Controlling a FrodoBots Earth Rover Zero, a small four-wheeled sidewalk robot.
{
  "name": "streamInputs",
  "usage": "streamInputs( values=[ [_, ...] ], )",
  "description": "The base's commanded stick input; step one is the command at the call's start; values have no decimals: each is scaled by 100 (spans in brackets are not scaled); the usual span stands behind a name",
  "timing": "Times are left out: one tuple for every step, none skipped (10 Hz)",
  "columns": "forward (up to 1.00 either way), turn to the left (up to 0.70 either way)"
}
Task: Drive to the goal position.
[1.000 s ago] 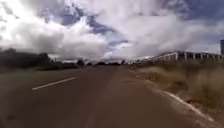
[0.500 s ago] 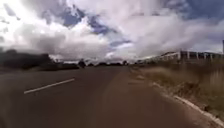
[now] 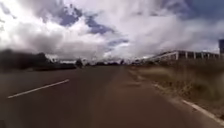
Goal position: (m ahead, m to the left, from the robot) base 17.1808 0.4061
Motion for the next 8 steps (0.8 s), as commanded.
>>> streamInputs(
  values=[
    [70, -35],
    [70, -35],
    [70, -35],
    [70, -35],
    [70, -35],
    [70, -35],
    [70, 0],
    [70, 0]
  ],
)
